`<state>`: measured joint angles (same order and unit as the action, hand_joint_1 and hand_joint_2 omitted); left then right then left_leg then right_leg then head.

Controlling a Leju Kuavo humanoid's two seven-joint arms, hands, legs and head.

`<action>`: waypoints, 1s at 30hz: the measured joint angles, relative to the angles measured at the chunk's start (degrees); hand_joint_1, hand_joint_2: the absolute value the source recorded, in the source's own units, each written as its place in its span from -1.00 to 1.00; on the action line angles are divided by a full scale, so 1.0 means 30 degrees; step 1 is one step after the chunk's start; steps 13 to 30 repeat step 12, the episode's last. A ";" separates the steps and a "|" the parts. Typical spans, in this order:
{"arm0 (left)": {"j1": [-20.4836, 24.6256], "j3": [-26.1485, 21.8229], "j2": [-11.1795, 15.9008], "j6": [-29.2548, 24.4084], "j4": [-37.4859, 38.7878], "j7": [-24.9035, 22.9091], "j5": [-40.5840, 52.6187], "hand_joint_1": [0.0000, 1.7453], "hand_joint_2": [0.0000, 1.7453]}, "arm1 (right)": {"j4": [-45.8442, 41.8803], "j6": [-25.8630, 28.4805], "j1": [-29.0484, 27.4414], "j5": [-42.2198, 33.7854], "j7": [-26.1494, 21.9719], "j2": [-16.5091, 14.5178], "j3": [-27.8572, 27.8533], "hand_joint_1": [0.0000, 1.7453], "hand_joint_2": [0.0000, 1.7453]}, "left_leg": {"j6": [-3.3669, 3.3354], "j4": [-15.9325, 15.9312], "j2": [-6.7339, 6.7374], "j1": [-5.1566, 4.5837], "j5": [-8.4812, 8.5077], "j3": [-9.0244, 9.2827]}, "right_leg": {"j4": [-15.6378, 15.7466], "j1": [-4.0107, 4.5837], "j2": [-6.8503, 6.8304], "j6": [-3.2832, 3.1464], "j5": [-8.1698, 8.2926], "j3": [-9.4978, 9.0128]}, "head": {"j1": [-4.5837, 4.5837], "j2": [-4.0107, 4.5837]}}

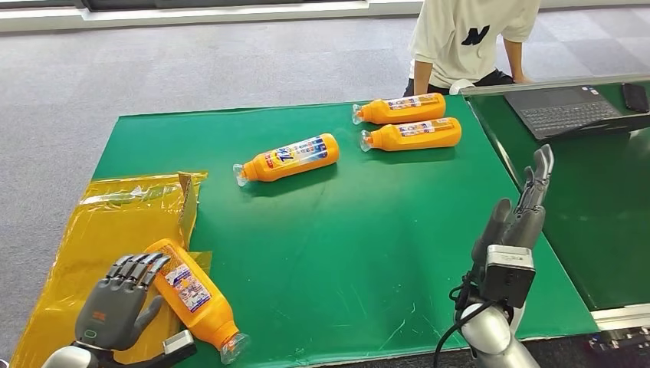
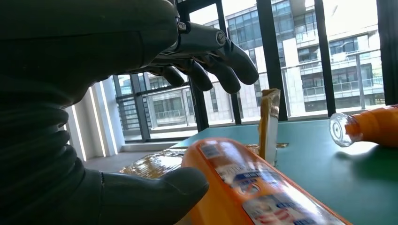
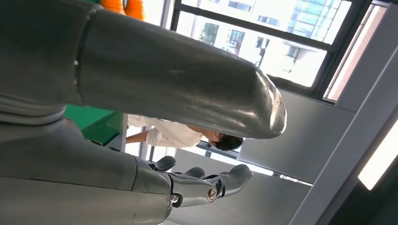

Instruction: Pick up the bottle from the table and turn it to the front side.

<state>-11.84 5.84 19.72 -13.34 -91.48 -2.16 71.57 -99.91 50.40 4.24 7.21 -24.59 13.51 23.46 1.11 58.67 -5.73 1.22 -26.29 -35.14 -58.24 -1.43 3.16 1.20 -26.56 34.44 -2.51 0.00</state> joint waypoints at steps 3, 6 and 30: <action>0.0029 0.0880 -0.0497 -0.0426 0.0789 -0.0264 -0.0295 0.63 1.00 | 0.0000 0.0000 -0.0003 -0.0189 0.0111 0.0000 -0.0133 -1.00 -1.00 | 0.0001 0.0000 0.0002 0.0002 0.0000 0.0008 | 0.0000 0.0003 0.0001 0.0000 0.0001 -0.0001 | 0.0000 0.0000; 0.0061 0.1325 -0.0774 -0.0714 0.1210 -0.0412 -0.0417 -0.77 1.00 | 0.0000 0.0000 -0.0057 -0.0237 0.0113 0.0000 -0.0228 -1.00 -1.00 | 0.0002 0.0000 0.0003 0.0005 0.0001 0.0019 | 0.0000 0.0006 0.0002 -0.0001 0.0001 -0.0003 | 0.0000 0.0000; 0.0287 0.1477 -0.1173 -0.0929 0.1226 -0.0430 -0.1103 -1.00 1.00 | -0.0155 0.0000 -0.0648 -0.0228 -0.0039 0.0000 -0.0332 -1.00 -1.00 | 0.0008 -0.0007 -0.0017 0.0006 -0.0005 0.0038 | -0.0001 0.0009 -0.0015 -0.0010 -0.0012 -0.0036 | 0.0000 0.0000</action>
